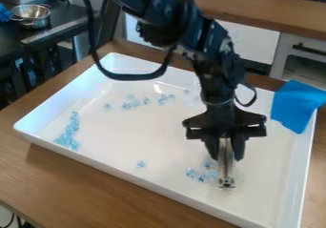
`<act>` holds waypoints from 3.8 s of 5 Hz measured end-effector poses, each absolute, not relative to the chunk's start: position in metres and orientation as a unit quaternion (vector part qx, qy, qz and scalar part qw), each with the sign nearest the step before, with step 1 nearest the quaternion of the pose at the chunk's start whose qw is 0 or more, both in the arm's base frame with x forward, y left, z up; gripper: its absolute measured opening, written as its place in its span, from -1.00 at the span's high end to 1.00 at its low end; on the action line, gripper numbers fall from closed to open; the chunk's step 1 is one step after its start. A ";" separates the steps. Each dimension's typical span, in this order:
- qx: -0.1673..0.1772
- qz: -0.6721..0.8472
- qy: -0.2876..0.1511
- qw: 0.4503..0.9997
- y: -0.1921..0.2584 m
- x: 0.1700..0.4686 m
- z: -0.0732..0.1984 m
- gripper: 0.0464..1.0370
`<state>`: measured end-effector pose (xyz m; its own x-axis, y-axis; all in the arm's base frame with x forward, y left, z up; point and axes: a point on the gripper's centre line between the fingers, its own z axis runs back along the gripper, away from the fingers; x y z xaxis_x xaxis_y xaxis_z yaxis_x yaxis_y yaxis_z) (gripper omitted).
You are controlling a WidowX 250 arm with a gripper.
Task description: Sweep into pile
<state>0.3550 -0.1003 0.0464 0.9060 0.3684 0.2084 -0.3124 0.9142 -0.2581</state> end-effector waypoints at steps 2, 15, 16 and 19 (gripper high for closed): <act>-0.100 0.177 -0.119 0.972 -0.061 0.337 0.043 0.33; -0.069 0.154 -0.130 0.977 -0.020 0.384 0.086 0.33; -0.057 0.151 -0.129 0.978 -0.028 0.400 0.073 0.33; -0.048 0.178 -0.111 0.977 -0.020 0.433 0.050 0.33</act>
<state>0.4334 -0.0200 0.0500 0.9120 0.3584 0.1993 -0.3374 0.9320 -0.1323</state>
